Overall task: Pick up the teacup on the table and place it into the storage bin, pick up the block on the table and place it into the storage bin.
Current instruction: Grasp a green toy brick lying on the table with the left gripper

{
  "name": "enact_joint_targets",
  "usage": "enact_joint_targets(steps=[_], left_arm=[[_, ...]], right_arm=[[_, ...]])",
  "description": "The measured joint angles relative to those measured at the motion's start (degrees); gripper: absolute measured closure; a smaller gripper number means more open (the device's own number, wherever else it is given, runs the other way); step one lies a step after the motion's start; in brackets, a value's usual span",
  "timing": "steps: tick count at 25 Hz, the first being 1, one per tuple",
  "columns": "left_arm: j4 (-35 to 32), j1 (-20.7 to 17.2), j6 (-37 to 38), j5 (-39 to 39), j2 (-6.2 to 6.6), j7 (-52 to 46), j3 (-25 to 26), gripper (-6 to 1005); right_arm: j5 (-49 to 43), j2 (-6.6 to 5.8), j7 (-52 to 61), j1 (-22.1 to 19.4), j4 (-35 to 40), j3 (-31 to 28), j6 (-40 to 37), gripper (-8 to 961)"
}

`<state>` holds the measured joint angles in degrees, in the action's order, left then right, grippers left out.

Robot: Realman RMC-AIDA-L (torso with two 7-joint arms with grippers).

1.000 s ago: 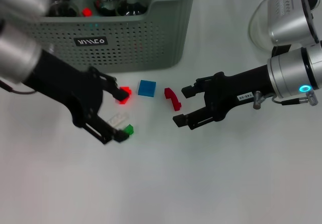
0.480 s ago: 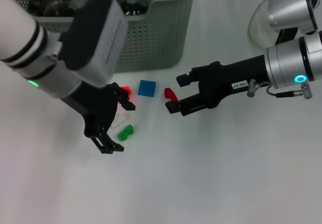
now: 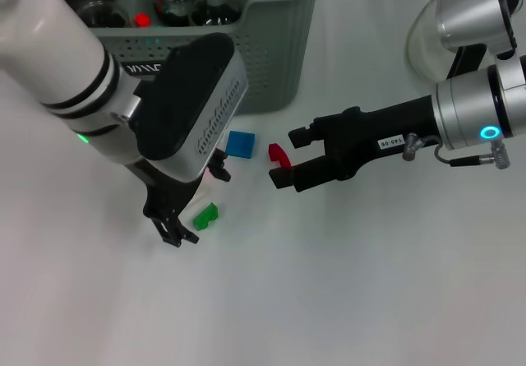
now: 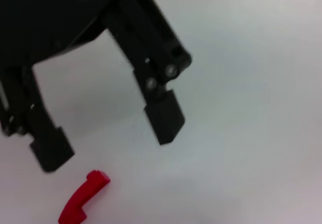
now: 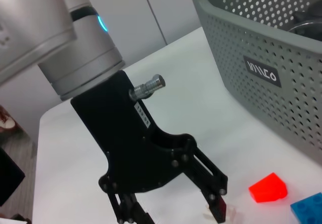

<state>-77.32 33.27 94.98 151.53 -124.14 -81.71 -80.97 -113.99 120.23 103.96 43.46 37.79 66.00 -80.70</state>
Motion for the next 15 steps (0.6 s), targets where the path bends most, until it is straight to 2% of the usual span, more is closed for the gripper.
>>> enact_joint_targets(steps=[7, 15], left_arm=[[0.33, 0.25, -1.93, 1.00, -0.04, 1.94, -5.13, 70], [4.70, 1.96, -3.41, 1.32, -0.05, 3.16, -6.84, 83]], right_arm=[[0.05, 0.00, 0.30, -0.36, -0.09, 0.00, 0.23, 28], [0.09, 0.05, 0.34, -0.48, -1.42, 0.00, 0.88, 28]])
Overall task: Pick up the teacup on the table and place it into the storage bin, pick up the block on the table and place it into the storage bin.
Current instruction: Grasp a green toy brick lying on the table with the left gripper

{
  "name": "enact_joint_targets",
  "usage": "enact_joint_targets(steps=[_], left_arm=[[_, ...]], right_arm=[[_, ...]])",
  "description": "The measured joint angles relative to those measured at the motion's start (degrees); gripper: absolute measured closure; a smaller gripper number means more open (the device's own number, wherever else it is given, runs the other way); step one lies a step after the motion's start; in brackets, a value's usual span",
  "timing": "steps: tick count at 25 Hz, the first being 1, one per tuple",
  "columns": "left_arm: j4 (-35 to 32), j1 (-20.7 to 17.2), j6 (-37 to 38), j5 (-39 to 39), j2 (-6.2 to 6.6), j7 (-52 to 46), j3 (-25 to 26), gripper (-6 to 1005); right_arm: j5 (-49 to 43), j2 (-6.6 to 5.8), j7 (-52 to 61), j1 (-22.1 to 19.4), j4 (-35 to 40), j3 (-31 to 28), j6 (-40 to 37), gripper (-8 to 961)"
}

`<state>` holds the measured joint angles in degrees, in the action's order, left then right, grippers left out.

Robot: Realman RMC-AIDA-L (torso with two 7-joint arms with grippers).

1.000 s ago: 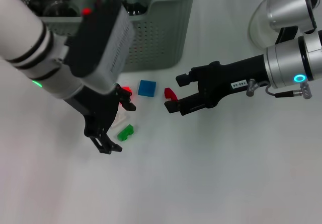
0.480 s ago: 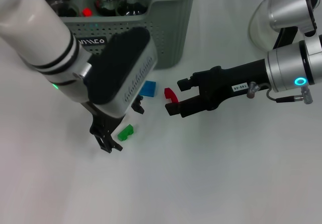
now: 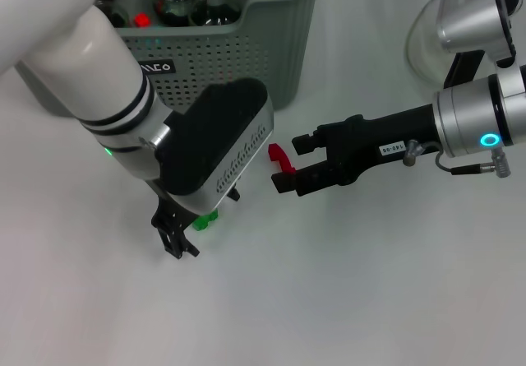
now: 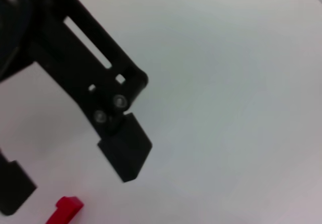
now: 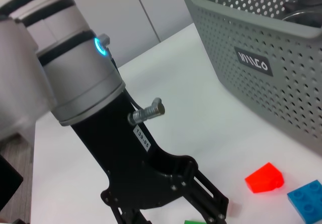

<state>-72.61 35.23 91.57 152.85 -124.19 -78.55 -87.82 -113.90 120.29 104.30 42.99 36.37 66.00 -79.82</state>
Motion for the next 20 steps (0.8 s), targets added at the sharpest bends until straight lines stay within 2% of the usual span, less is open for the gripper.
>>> enact_joint_targets(steps=[17, 20], left_arm=[[5.24, 2.69, -2.72, 1.80, 0.00, 1.25, -0.52, 109], [6.60, 3.28, -3.45, 2.58, 0.00, 1.27, -0.52, 160]], right_arm=[[-0.01, 0.03, -0.15, 0.00, -1.10, 0.06, 1.25, 28], [-0.01, 0.04, -0.49, 0.09, -1.81, 0.05, 1.43, 28]])
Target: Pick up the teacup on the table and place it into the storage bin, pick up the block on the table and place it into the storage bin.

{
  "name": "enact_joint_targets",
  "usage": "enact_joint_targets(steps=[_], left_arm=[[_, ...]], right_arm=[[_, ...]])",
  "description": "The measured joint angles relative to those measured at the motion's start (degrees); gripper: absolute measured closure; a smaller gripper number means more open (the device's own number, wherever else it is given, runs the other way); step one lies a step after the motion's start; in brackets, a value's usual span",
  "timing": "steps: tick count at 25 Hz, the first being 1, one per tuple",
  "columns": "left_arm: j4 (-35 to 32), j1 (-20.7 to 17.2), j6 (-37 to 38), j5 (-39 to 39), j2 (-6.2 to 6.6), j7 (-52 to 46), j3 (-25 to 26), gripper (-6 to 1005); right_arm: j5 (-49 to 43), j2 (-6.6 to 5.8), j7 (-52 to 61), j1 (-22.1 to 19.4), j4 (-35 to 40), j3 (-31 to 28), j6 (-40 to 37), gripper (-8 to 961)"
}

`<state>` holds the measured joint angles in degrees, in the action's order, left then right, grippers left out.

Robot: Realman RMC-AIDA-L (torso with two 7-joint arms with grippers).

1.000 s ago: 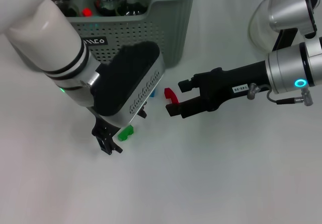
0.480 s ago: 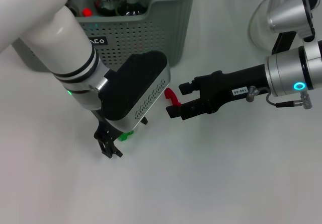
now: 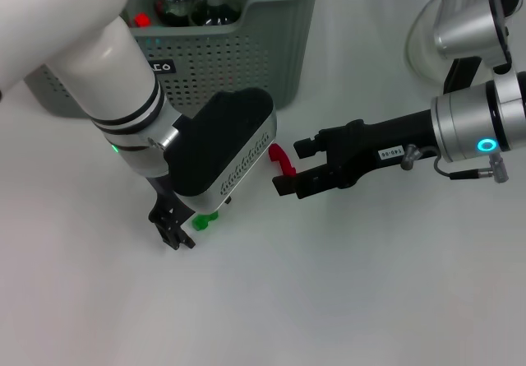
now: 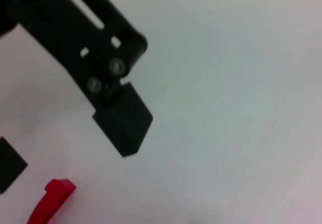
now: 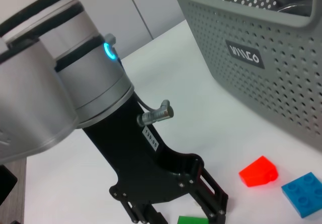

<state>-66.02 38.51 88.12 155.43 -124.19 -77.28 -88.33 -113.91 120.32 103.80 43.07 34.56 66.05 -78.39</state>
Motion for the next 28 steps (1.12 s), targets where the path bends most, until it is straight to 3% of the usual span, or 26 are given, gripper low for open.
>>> enact_joint_targets(steps=[17, 24, 28], left_arm=[[0.68, 0.24, 0.11, 0.10, -0.12, 0.52, -0.03, 332], [0.71, 0.10, -0.40, 0.00, -0.18, 0.82, 0.75, 551], [-0.02, -0.03, -0.13, -0.07, -0.17, 0.78, 1.11, 572]], right_arm=[[0.00, 0.00, -0.32, 0.32, -0.29, 0.45, 0.03, 29], [0.00, 0.00, -0.28, 0.50, -0.26, 0.31, 0.09, 29], [0.00, 0.00, -0.35, 0.47, -0.27, 0.28, 0.09, 29]])
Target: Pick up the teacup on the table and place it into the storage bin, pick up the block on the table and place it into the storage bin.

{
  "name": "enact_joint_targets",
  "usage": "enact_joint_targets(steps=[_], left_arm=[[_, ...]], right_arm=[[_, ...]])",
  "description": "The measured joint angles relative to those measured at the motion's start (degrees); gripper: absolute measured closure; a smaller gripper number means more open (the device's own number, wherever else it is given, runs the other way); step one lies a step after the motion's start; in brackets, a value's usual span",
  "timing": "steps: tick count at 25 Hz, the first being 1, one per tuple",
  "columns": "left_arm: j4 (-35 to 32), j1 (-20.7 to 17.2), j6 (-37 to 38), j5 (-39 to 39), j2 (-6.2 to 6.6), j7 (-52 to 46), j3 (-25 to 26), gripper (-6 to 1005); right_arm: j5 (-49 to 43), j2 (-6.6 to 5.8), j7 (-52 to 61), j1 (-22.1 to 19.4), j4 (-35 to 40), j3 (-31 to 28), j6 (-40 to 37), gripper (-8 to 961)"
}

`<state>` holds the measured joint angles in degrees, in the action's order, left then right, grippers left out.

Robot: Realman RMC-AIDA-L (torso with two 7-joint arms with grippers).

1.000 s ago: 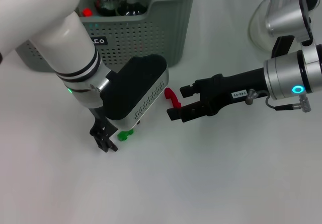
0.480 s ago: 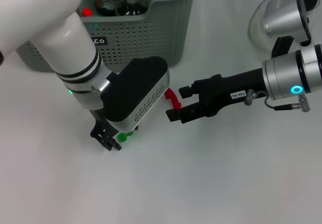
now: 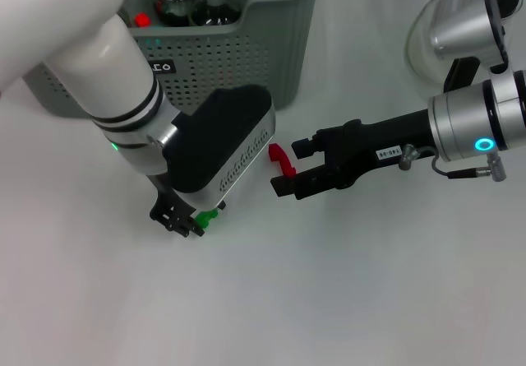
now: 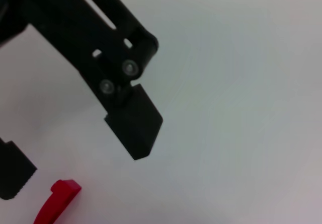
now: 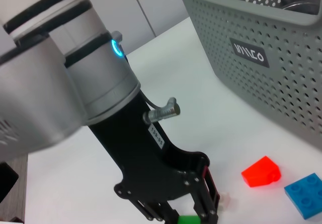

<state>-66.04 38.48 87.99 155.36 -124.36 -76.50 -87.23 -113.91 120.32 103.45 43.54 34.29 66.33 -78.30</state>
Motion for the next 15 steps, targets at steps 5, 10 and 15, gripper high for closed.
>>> enact_joint_targets(steps=[5, 10, 15], left_arm=[[-4.72, 0.40, 7.32, -2.33, 0.05, -0.25, 6.37, 589], [-9.41, 4.12, 22.57, -9.31, 0.96, -0.23, 29.32, 566], [-9.44, 6.10, 26.34, -16.90, 5.36, -4.59, 51.12, 544]], right_arm=[[0.00, -0.03, -0.41, -0.38, -0.01, -0.22, 0.05, 29], [-0.15, -0.20, -0.45, -0.50, 0.00, -0.17, -0.39, 29], [-0.36, -0.40, -0.52, -0.60, -0.03, 0.14, -0.61, 29]])
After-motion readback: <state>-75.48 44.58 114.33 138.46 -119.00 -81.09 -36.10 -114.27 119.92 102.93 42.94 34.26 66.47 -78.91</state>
